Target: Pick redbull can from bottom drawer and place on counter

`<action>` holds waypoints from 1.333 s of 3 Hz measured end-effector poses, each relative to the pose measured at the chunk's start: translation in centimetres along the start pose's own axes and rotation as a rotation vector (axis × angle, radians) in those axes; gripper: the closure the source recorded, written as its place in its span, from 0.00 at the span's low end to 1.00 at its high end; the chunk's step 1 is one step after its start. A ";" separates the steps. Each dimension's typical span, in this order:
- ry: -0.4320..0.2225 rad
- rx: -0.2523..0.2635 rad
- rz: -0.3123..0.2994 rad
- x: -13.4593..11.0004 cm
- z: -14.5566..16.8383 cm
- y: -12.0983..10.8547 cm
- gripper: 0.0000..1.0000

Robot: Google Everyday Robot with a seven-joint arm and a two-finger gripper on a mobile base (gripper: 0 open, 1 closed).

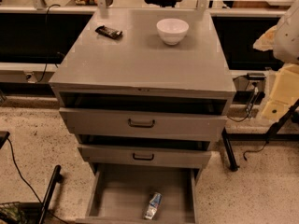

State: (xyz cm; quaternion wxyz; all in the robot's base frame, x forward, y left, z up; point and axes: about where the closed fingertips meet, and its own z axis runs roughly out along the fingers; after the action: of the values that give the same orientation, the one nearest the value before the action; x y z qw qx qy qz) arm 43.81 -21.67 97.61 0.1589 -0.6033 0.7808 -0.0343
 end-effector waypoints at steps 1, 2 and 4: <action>-0.002 0.002 -0.006 -0.1 0.2 0.1 0.00; -0.039 0.028 -0.099 -1.6 2.9 1.6 0.00; -0.030 0.063 -0.151 -2.2 5.2 1.7 0.00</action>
Offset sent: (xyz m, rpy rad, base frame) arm -0.0199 0.1278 -0.1492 0.0089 -0.2492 0.5108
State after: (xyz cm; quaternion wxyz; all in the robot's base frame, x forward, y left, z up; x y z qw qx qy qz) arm 44.18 -18.41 92.73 0.1863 -0.6556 0.7292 -0.0617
